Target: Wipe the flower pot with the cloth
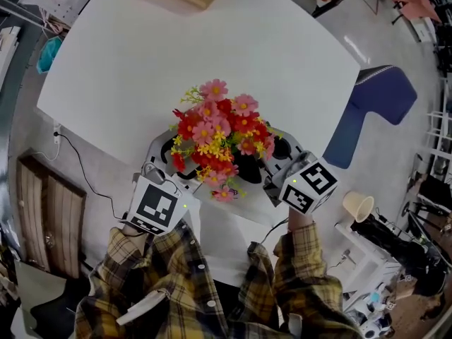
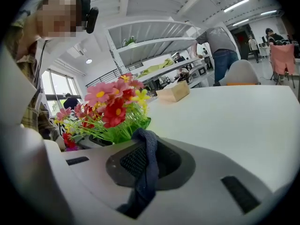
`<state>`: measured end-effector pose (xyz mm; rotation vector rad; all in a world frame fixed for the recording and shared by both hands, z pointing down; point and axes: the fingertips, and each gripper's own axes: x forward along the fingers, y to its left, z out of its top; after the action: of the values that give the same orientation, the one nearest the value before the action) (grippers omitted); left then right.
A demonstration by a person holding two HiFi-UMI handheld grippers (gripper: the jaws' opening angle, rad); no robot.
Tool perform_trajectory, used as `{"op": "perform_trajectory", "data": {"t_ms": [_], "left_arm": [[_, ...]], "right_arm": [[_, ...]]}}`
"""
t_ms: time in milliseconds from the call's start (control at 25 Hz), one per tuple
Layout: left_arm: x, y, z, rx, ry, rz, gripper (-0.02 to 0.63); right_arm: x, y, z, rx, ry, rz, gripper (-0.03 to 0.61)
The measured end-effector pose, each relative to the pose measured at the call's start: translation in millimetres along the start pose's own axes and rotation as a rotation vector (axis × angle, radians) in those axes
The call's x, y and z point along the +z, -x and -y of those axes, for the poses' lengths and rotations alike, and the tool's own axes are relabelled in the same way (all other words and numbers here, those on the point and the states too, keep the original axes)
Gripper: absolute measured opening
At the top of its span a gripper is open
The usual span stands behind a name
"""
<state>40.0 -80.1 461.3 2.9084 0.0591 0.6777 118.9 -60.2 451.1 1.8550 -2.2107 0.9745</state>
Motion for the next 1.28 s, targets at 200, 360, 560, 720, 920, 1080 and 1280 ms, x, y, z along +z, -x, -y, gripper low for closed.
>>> {"op": "perform_trajectory", "data": {"t_ms": [200,360,560,720,920,1080,1280], "left_arm": [[0.4,-4.9,-1.9,-0.045,-0.03,-0.02,0.327],[-3.8,-7.4,-2.8,-0.109,-0.066,-0.032,0.327],[1.6,-15.3,-10.8,-0.184,-0.108,-0.045,0.327],[2.7,-19.6,-15.8,-0.253,-0.145,-0.052,0.327],[7.7,-23.0,-15.7,-0.34,-0.192,-0.056,0.327],[16.3,-34.1,-3.7,-0.456,-0.256,-0.066,0.327],[16.0,-38.4,-7.4,-0.548,-0.298,-0.08,0.327]], "right_arm": [[6.3,-11.7,17.1,0.016,0.027,-0.061,0.018],[13.7,-25.4,29.2,0.042,0.049,-0.092,0.018],[29.6,-37.9,42.5,0.088,0.093,-0.123,0.018],[36.7,-44.3,47.7,0.148,0.153,-0.141,0.017],[48.7,-46.1,49.9,0.237,0.205,-0.152,0.017],[59.0,-40.8,57.9,0.292,0.173,-0.149,0.017],[58.7,-46.5,61.6,0.279,0.143,-0.157,0.017]]}}
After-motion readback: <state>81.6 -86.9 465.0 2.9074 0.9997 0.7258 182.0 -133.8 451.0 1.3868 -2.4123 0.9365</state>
